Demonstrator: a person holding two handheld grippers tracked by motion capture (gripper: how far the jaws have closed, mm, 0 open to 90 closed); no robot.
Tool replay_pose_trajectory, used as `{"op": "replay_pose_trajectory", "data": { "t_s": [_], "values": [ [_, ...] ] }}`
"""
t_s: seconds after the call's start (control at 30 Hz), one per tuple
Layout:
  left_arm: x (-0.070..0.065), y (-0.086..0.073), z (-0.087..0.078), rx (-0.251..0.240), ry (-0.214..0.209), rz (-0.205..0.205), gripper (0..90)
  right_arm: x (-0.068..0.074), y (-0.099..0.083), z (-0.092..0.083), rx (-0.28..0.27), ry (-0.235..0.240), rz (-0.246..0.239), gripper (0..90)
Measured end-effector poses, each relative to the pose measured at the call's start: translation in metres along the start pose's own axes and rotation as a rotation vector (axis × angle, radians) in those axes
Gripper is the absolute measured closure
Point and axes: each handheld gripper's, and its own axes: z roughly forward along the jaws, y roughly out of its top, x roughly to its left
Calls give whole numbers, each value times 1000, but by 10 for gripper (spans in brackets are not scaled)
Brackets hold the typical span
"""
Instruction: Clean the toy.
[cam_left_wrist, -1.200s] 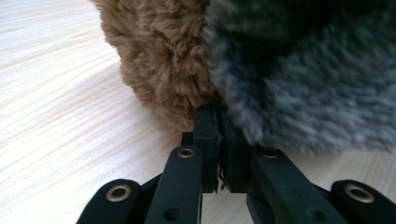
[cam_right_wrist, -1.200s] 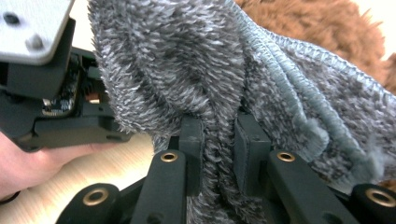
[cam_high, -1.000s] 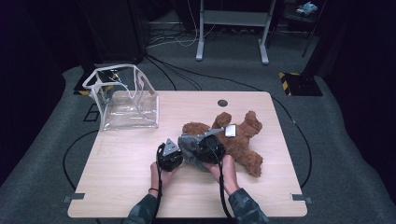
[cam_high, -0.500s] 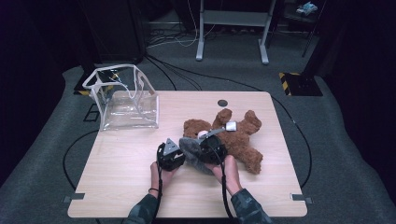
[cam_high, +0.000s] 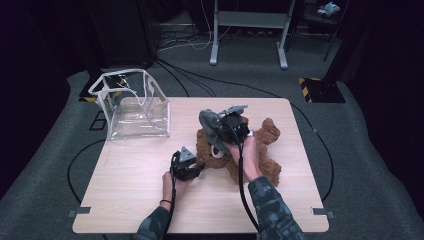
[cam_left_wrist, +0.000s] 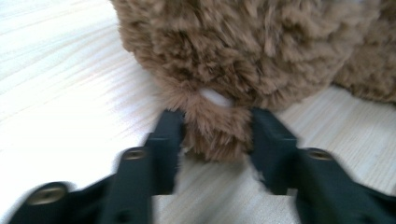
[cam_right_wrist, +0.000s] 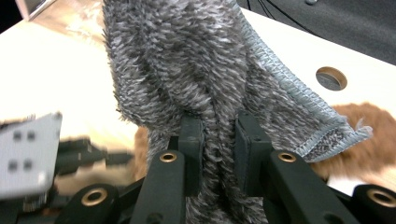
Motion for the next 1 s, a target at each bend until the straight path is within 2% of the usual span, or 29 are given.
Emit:
{"op": "replay_pose_trajectory", "data": {
  "t_s": [0.13,0.27,0.3,0.37,0.5,0.53,0.7,0.77,0.8,0.9,1.0],
  "values": [
    [1,1,1,18,-6,-6,795,0,8,16,23,-7,20,751],
    [-1,0,2,19,2,-13,839,6,7,26,56,2,19,752],
    [0,1,2,22,6,0,842,7,7,27,58,2,13,752],
    [0,0,1,15,-3,-7,845,14,1,26,69,17,-21,752],
    [-1,0,1,-1,-7,-25,847,27,-15,23,81,43,-44,752],
    [0,0,0,2,-6,-16,847,30,-21,22,82,49,-49,752],
    [-1,0,1,-14,1,-23,847,42,-51,21,107,82,-71,753],
    [-1,0,1,-12,1,-19,847,44,-61,24,123,92,-67,753],
    [0,0,0,1,0,3,847,43,-68,27,131,103,-68,754],
    [0,0,-1,3,2,1,847,40,-86,40,184,133,-42,752],
    [0,0,-1,-1,-3,-1,847,36,-91,40,208,150,-32,750]
  ]
}}
